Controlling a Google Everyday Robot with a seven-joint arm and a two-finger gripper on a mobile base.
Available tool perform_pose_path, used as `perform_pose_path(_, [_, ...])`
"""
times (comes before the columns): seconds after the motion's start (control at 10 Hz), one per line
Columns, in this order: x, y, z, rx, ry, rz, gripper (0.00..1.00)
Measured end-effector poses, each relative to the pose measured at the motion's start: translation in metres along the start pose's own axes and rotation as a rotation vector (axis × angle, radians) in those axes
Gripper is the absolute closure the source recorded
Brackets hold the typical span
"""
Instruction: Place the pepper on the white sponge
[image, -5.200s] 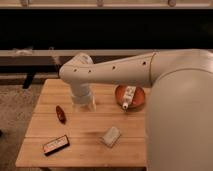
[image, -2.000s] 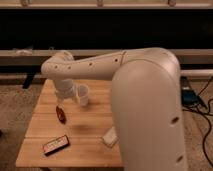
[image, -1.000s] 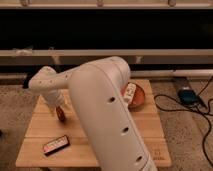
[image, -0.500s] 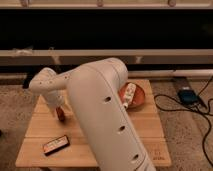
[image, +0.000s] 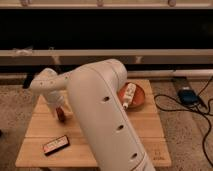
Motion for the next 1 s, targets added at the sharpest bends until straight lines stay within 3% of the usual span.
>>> perform_pose_path(0.3, [-0.001, 0.01, 0.005, -0.012, 0.008, -0.018, 0.37])
perform_pose_path(0.7, [0.0, 0.014, 0.01, -0.016, 0.028, -0.038, 0.78])
perform_pose_path(1.0, [0.01, 0.011, 0.011, -0.019, 0.046, -0.038, 1.0])
